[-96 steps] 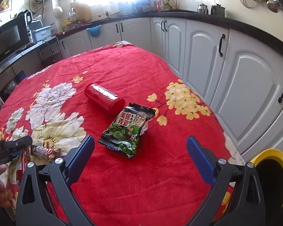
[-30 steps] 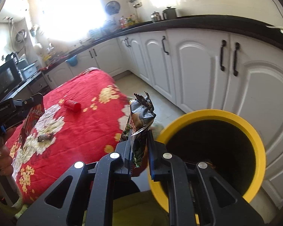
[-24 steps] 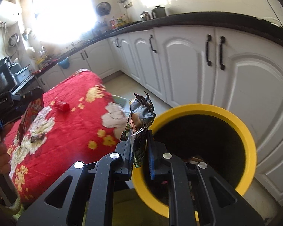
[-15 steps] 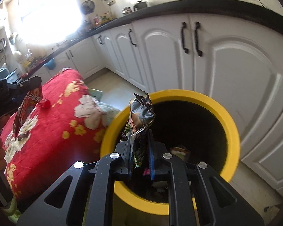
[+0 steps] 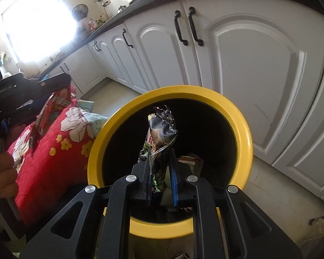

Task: Collect trash
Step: 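Carry the green packet and red wrapper with both tools over the yellow bin, then open both tools to drop the packet and wrapper into the bin, then move both open tools back over the table toward the red can and chocolate bar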

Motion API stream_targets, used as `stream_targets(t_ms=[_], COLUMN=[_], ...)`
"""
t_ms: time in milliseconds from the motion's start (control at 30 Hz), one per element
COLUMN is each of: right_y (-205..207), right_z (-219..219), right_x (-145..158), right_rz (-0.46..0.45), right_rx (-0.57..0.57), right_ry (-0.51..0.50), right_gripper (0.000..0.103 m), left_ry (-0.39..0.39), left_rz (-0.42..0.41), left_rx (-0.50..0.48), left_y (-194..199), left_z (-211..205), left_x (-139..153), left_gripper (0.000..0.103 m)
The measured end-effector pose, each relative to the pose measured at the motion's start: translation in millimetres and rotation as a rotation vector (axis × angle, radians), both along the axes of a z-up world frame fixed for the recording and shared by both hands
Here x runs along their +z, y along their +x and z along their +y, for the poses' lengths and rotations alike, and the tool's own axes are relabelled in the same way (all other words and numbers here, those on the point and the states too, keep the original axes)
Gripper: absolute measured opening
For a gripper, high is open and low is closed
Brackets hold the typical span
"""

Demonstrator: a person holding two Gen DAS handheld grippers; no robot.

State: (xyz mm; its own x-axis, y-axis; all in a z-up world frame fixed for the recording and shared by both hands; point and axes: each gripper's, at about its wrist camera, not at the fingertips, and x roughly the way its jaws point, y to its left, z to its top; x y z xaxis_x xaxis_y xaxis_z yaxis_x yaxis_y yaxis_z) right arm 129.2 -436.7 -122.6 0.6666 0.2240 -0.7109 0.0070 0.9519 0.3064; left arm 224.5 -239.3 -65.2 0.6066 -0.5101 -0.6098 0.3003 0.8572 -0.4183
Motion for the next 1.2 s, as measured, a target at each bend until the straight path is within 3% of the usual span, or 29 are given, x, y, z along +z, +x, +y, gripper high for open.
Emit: stream_targets(t_ms=[133,233,267,333,400,667,900,1200], right_y=[-2,-3,-3,-4,-6,-6,-8,-6], right_z=[-7,-11,-11,-12,-12,-8,8,45], right_x=[-5,-7,-8,-8,-6,1,19,47], right_rz=[0.009,0.015,0.016,0.016,0.01,-0.018,-0.072,-0.132], right_rx=[-0.01,-0.023,-0.026,-0.031,-0.039,-0.049,-0.027,0.049], right_ry=[0.012,0.021,0.023,0.024,0.022,0.013,-0.003,-0.012], right_gripper=[0.015,0.017,0.019,0.031,0.045,0.062,0.072,0.075], left_ry=[-0.029,-0.031,-0.032,-0.034,-0.028,0.037,0.113,0.139], left_rz=[0.025,0.028,0.03,0.04,0.05,0.043,0.017,-0.001], left_rx=[-0.037,-0.042,-0.036,-0.028,-0.01,0.105,0.208,0.372], left_y=[5,5,5,6,4,-13,-34,-61], left_z=[-11,-12,-11,-6,1,46,87,157], left_x=[-7,-10,-11,-12,-13,-8,6,18], left_gripper=[0.019,0.04,0.047,0.051,0.065,0.092,0.092,0.092])
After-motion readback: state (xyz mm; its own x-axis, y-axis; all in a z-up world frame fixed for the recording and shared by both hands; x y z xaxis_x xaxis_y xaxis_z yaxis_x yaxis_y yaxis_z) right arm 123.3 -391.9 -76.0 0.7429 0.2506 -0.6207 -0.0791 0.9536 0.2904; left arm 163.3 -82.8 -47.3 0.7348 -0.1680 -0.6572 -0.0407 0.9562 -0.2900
